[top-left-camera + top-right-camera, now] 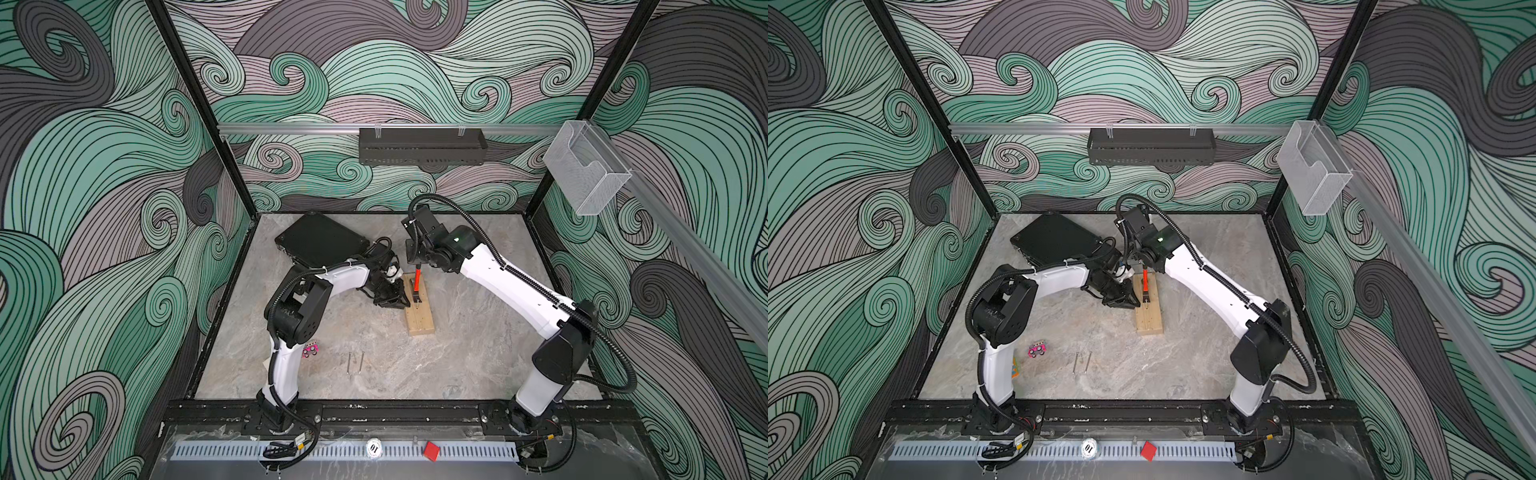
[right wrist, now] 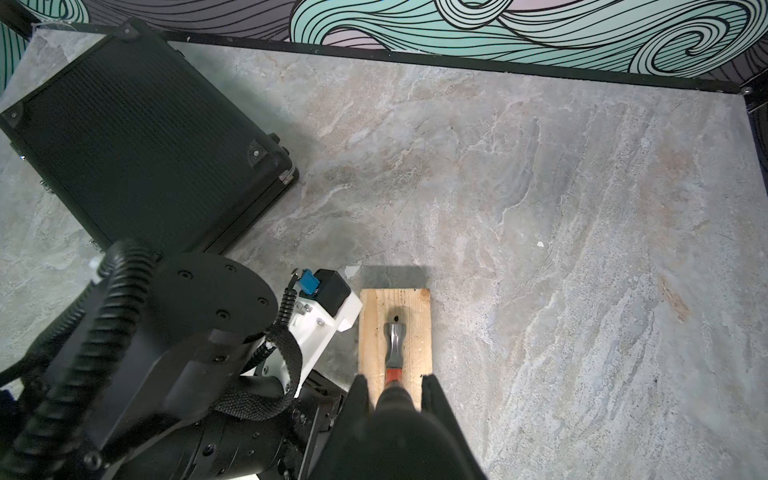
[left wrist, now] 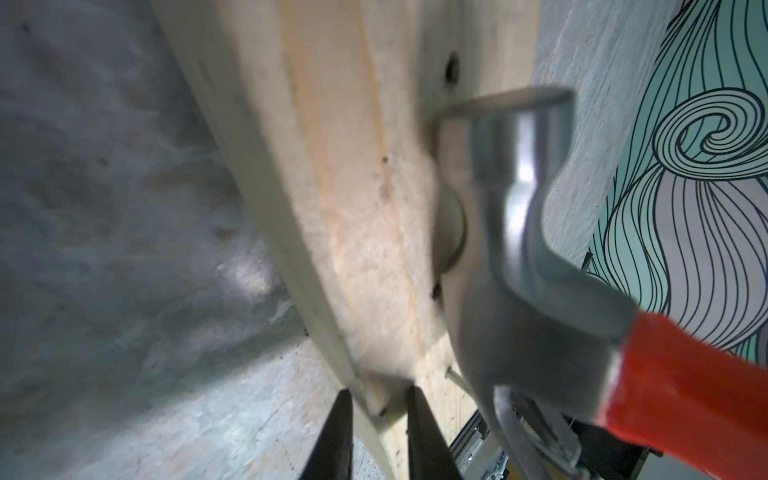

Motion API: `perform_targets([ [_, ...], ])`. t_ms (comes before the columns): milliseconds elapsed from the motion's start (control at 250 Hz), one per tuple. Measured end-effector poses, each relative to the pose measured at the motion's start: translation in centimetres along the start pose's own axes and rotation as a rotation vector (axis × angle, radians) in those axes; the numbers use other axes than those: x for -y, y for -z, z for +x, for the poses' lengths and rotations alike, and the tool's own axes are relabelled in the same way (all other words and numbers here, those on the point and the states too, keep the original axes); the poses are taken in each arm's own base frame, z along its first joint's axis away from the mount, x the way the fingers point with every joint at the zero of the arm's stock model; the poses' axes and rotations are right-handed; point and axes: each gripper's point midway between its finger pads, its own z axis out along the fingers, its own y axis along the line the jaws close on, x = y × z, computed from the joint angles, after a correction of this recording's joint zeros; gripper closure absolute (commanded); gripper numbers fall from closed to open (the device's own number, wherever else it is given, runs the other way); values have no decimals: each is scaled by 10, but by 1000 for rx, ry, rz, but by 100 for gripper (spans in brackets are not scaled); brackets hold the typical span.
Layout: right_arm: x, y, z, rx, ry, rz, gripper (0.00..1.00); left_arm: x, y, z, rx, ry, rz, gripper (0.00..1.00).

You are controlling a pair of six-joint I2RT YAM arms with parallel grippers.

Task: Use a claw hammer to pull out a nail
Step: Remove the nail from the mounting plate.

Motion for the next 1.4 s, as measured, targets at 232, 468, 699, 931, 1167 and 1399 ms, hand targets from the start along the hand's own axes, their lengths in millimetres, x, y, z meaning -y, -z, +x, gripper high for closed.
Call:
perform_targets([
  [232,0,-3,-5,-35,5,-17,100,1,0,0,0,-4,-8,80],
  [468,-3,-6,-8,-60,24,-20,100,0,0,0,-3,-3,-12,80],
  [699,-3,-7,-9,-80,37,-24,100,1,0,-1,-11,-1,-17,80],
  [931,-3,-6,-11,-88,53,-21,100,1,-2,-2,-28,2,-27,82],
  [1167,-2,-4,-15,-84,63,-20,100,3,-4,-2,-33,-5,-28,82],
  [1399,6,45,-56,67,54,-59,100,4,-4,-2,-43,-1,-33,82],
])
